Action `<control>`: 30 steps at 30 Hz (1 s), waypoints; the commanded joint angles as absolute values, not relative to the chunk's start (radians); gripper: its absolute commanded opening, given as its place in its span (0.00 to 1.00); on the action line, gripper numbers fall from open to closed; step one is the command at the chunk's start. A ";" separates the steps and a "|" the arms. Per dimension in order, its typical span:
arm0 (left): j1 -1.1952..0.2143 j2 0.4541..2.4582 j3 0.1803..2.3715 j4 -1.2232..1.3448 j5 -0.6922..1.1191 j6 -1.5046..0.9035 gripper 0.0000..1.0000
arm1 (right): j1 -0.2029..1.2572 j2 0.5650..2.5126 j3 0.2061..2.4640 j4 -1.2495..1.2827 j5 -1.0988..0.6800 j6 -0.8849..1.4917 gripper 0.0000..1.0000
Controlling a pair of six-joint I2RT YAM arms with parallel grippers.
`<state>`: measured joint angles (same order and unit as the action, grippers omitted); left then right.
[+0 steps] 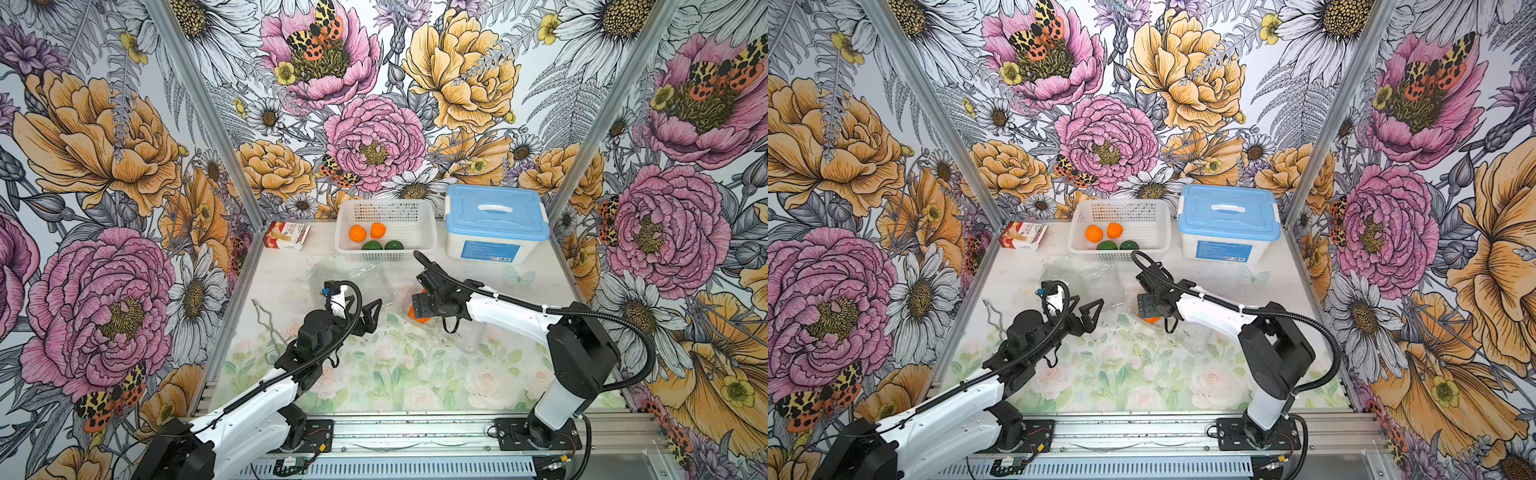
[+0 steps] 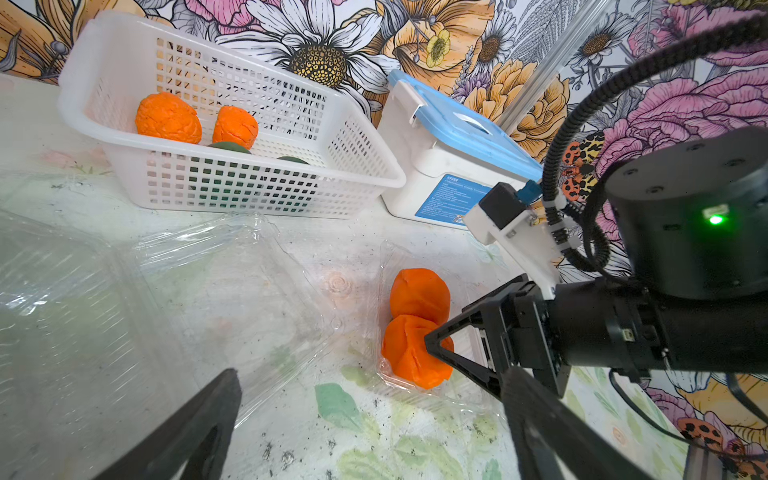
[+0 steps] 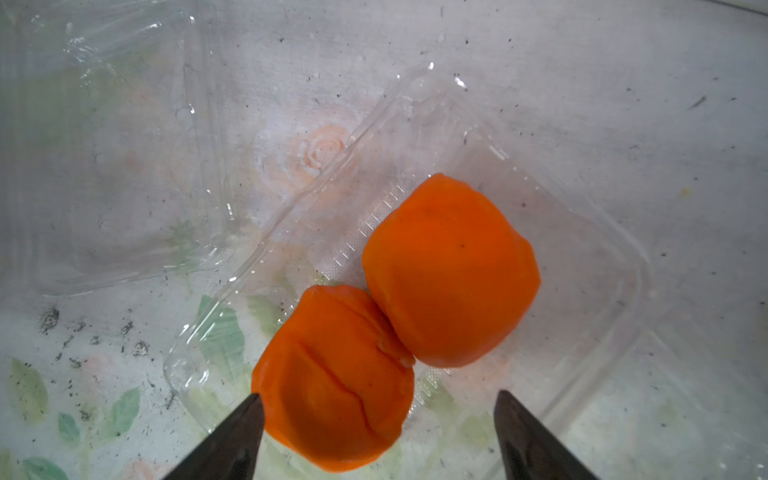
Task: Take oranges out of containers
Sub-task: Pick up the orange from the packing box.
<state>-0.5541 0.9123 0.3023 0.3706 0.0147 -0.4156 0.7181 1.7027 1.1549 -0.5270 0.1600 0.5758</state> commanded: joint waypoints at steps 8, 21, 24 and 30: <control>-0.545 0.930 0.292 0.400 0.000 -0.416 0.99 | 0.709 1.763 1.176 -0.471 0.095 0.595 0.83; -0.540 0.939 0.292 0.405 0.000 -0.419 0.99 | 0.707 1.835 1.212 -0.459 0.077 0.592 0.80; -0.540 0.942 0.292 0.405 0.000 -0.418 0.99 | 0.704 1.842 1.215 -0.458 0.080 0.592 0.77; -0.538 0.954 0.293 0.408 0.003 -0.423 0.99 | 0.700 1.823 1.198 -0.459 0.128 0.594 0.64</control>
<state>-0.5488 0.9485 0.3023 0.3813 0.0147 -0.4160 0.7086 1.8259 1.1839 -0.4732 0.0887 0.5892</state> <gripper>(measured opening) 0.987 0.650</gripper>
